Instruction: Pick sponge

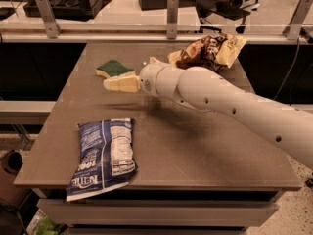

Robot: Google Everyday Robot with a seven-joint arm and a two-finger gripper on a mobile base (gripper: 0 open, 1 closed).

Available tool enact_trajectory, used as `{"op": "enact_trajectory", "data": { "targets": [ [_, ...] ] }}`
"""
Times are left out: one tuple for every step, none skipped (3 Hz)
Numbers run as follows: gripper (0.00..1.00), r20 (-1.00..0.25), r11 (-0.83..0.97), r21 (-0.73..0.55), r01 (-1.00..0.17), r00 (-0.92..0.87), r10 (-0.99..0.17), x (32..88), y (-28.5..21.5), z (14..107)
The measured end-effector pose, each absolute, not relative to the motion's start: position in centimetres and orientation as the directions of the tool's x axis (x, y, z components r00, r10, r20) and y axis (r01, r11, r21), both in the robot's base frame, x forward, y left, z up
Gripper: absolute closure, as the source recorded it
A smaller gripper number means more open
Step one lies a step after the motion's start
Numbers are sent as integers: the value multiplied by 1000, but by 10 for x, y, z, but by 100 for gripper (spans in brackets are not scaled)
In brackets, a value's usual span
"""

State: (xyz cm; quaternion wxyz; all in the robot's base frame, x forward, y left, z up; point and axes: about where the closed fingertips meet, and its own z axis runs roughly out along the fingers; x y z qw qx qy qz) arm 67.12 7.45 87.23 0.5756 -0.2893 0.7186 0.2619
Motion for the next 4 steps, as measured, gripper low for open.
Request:
{"op": "enact_trajectory", "data": {
  "targets": [
    [0,-976,702,17,-712,-163,-142,684,84,858],
    [0,-971,715,-12,-699,-163,-176,699,84,845],
    [0,-962,715,-51,-697,-157,-221,714,90,839],
    [0,-956,709,-80,-701,-147,-253,724,99,838]
  ]
}}
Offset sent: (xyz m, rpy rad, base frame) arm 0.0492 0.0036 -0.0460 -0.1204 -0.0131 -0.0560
